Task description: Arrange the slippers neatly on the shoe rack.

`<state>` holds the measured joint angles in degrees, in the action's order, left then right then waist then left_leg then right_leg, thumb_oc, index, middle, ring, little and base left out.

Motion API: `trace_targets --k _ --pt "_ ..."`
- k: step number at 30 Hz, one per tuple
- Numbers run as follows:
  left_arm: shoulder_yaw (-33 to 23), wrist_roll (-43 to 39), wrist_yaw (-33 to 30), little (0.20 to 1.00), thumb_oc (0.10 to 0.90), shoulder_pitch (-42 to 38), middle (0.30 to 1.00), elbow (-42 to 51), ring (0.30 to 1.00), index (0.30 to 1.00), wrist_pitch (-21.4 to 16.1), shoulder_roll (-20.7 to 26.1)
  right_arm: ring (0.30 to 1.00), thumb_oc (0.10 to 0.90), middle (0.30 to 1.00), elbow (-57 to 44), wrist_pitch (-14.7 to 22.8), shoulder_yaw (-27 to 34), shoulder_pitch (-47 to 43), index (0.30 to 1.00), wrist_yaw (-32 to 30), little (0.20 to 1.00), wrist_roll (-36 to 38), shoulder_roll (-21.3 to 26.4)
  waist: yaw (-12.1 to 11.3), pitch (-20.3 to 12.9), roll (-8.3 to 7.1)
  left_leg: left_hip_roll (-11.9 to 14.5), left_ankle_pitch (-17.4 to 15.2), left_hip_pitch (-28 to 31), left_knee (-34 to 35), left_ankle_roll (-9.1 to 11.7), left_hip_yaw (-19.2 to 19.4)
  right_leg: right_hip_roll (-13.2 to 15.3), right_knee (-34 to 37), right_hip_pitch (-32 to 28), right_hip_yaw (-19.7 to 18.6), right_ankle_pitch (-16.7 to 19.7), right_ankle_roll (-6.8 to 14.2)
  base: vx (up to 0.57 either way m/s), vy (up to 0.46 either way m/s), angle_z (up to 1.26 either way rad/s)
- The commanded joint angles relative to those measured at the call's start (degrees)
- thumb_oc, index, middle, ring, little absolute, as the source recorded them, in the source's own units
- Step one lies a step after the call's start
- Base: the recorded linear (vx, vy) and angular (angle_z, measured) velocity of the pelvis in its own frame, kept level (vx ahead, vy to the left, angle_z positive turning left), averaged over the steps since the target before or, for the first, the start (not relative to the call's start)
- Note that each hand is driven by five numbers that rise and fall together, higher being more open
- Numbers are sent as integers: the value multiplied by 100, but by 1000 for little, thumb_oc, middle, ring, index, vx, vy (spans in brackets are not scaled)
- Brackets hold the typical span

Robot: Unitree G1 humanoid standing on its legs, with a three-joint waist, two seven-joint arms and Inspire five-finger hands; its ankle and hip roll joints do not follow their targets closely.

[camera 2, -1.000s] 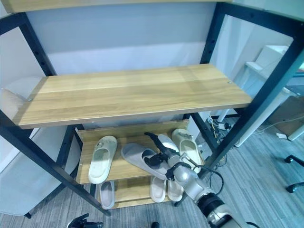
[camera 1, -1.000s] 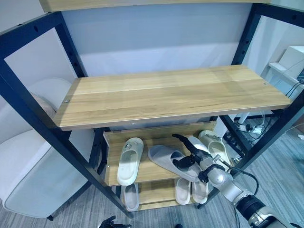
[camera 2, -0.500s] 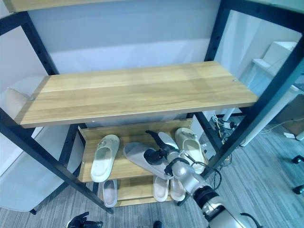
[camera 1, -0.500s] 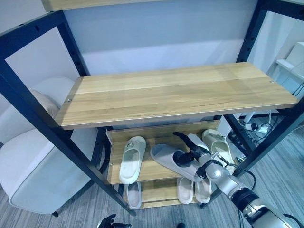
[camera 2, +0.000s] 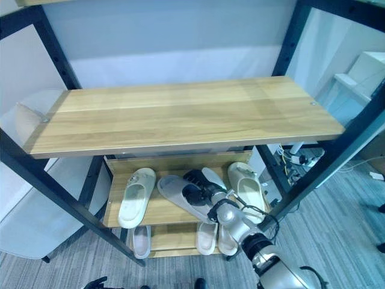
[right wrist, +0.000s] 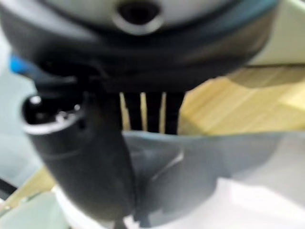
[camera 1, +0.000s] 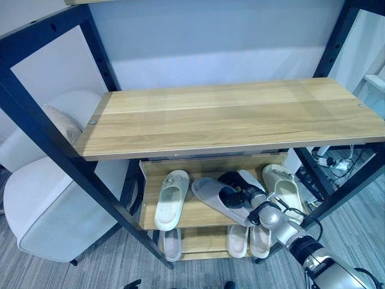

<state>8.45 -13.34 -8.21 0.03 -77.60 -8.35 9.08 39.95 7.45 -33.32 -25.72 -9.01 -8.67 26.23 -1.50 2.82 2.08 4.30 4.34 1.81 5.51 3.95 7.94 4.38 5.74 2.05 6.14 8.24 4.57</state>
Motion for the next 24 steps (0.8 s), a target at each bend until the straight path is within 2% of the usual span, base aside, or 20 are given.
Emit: trace_targets --k 1,13,17,19,23,24 --pt "373 116 -102 900 800 -335 900 -155 900 900 -122 -167 300 400 300 -584 249 345 -393 300 -210 300 29 2 -12 354 -128 -203 -618 256 -51 -40 -204 195 -74 -610 -92 -957 439 -10 12 4" --pt "444 213 -63 900 800 -330 900 -12 900 900 -96 -207 300 400 300 -1205 138 1081 314 300 -588 300 -12 118 60 279 -182 -211 -648 355 -51 -66 -172 180 -74 -669 -118 -931 428 -5 1 0" --pt "479 263 -85 900 800 -399 900 15 900 900 -71 -220 300 400 300 -1632 197 1394 485 300 -710 300 455 -14 103 232 -201 -210 -656 371 -51 -73 -147 176 -74 -659 -159 -910 426 -24 3 -5" --pt "482 311 -91 900 800 -412 900 -3 900 900 -49 -227 300 400 300 -2176 354 1553 595 300 -680 300 873 -76 124 211 -217 -215 -660 380 -51 -77 -117 168 -74 -646 -211 -893 419 -37 10 -6" --pt "349 411 -108 900 800 -406 900 5 900 900 -39 -235 300 400 300 -3391 497 1803 944 300 -693 300 581 35 166 195 -243 -204 -679 396 -51 -83 -59 165 -74 -621 -265 -877 424 -31 3 -8" --pt "354 413 -109 900 800 -402 900 5 900 900 -39 -235 300 400 300 -3418 483 1814 966 300 -686 300 578 36 160 191 -244 -204 -679 397 -51 -83 -58 165 -74 -623 -266 -877 424 -28 0 -6"
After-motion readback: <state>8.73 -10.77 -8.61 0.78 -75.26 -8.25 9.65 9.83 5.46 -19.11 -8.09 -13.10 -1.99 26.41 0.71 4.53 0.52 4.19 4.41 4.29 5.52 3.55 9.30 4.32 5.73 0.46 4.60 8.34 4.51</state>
